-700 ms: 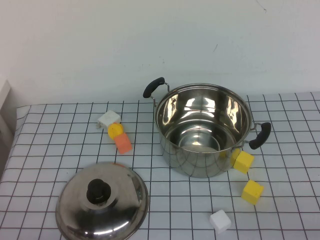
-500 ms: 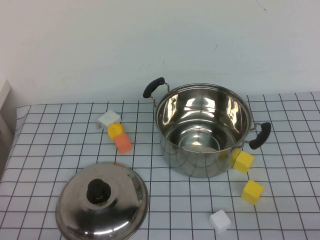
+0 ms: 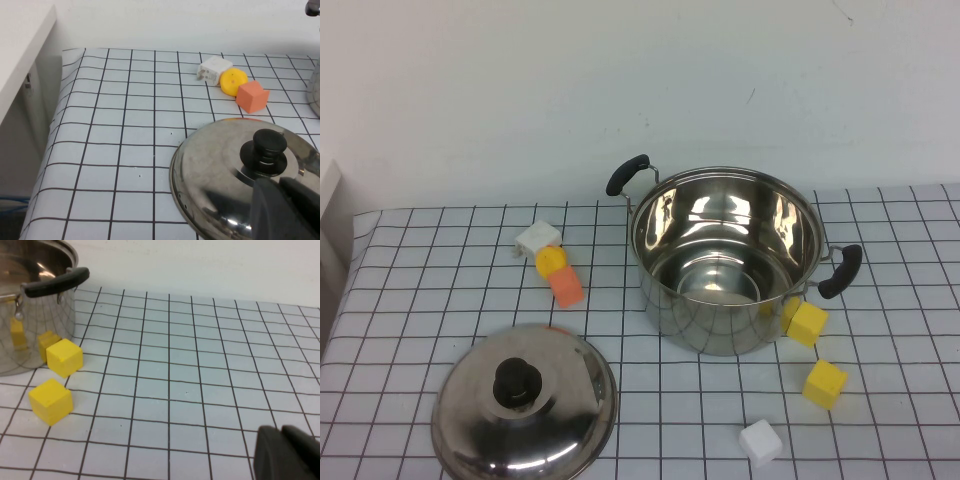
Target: Cover the pot
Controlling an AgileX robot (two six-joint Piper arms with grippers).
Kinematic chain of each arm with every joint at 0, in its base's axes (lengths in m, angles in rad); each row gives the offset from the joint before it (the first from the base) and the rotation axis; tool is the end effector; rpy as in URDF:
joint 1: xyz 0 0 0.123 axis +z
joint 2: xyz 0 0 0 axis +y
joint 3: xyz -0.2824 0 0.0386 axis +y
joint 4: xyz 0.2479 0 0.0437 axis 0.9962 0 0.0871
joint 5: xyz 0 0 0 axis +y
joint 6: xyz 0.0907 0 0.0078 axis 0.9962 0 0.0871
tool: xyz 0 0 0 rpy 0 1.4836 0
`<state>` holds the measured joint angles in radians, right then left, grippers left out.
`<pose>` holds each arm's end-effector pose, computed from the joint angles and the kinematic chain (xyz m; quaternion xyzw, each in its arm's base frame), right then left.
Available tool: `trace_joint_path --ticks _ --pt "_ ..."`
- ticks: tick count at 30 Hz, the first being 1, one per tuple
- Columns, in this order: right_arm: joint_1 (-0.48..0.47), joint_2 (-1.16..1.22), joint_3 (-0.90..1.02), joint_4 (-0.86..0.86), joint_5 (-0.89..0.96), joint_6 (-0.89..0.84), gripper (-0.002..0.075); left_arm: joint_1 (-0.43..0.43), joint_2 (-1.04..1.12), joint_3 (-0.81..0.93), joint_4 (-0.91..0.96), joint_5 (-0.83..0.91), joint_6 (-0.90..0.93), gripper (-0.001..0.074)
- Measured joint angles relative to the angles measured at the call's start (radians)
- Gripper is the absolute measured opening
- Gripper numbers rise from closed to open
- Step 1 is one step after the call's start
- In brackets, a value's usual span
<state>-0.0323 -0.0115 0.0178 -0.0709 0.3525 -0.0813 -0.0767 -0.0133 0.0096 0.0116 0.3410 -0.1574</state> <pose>0.0529 -0.0039 0.1760 -0.0386 0.7951 -0.0641 0.6018 0.0529 -0.0037 0.1798 -0.0287 0.7892 -0.0668 0.6098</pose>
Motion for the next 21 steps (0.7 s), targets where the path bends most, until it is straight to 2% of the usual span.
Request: trace_joint_path --ticks 15,21 --pt "0.0 0.0 0.0 0.0 0.0 0.0 0.0009 0.0 0.0 0.0 0.0 0.0 0.0 -0.0001" --pt "0.0 0.0 0.0 0.0 0.0 0.0 0.0009 0.0 0.0 0.01 -0.002 -0.093 0.0 -0.0001"
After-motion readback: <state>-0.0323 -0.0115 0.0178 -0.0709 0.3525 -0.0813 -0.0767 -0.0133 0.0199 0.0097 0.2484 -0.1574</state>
